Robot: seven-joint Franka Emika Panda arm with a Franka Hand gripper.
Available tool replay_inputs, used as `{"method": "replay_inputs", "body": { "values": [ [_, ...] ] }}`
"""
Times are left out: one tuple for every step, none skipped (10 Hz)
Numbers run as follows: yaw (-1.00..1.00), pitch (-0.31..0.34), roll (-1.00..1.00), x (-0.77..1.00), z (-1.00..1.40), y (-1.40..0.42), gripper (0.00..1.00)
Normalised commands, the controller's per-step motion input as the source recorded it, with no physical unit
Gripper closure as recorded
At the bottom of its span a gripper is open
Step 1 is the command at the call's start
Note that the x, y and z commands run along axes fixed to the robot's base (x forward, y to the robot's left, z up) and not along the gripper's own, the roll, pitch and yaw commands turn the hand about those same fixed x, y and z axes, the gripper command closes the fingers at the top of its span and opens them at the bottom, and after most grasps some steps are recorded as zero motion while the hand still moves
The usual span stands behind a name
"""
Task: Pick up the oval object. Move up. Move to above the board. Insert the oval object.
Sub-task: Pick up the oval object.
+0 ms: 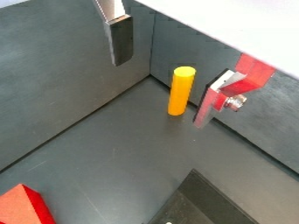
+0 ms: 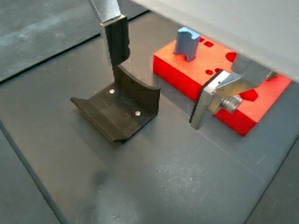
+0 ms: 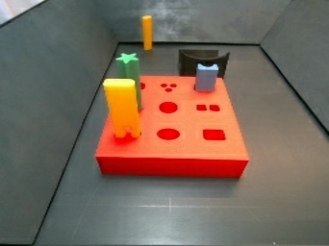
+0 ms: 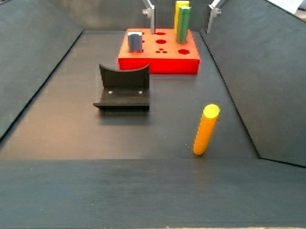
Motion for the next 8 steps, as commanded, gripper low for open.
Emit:
{"method": "replay_inputs", "body": {
  "values": [
    [0.09,0.0,0.0,0.0,0.0,0.19,0.0],
    [0.72,-0.001,0.0,0.0,0.0,0.35,0.0],
    [0.95,0.0,0.0,-0.05,0.0,0.25,0.0],
    [0.96,-0.013,0.0,-0.05,-0.01,0.24,0.0],
    [0.98,-0.037,0.0,-0.07,-0.09,0.24,0.0],
    [0.98,-0.041,0.0,-0.07,-0.09,0.24,0.0],
    [0.99,-0.041,0.0,-0.07,-0.1,0.24,0.0],
    [1.0,-0.039,0.0,-0.07,-0.13,0.21,0.0]
  ]
}}
